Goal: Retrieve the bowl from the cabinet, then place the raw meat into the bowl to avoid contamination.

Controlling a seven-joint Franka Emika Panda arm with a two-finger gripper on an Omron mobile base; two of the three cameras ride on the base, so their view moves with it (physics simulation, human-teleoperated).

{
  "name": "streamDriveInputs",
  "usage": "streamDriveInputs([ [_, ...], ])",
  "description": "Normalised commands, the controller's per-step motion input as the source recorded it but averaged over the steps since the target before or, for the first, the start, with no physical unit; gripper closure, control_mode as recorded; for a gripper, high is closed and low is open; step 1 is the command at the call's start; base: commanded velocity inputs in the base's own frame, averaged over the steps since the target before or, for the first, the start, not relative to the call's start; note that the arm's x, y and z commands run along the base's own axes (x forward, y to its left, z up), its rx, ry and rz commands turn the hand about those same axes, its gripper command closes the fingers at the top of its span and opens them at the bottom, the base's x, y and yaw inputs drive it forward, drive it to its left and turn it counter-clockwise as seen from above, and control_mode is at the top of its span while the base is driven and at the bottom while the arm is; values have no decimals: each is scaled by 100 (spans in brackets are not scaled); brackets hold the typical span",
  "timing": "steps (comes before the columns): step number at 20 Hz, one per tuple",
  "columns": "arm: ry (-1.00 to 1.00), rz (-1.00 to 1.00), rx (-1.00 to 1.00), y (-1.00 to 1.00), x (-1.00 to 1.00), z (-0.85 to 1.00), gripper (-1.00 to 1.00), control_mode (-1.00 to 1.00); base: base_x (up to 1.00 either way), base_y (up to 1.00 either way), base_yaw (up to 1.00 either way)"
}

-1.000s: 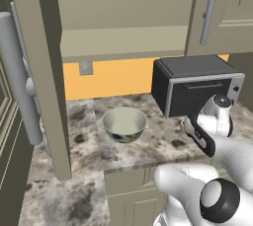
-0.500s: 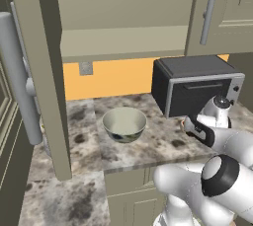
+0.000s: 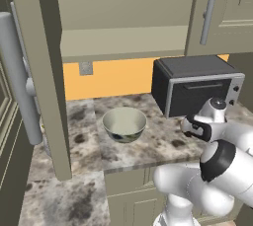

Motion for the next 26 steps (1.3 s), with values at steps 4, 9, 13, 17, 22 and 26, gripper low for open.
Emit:
streamDriveInputs([
  [4, 3, 0, 0, 0, 8, -14, -100, -100, 0, 0, 0],
  [9, 3, 0, 0, 0, 10, -14, -100, -100, 0, 0, 0],
  [13, 3, 0, 0, 0, 11, -13, -100, -100, 0, 0, 0],
  [17, 3, 0, 0, 0, 11, -11, -100, -100, 0, 0, 0],
  [22, 3, 0, 0, -5, 12, -5, -100, -100, 0, 0, 0],
  [26, 3, 0, 0, -14, 16, 0, -100, -100, 0, 0, 0],
])
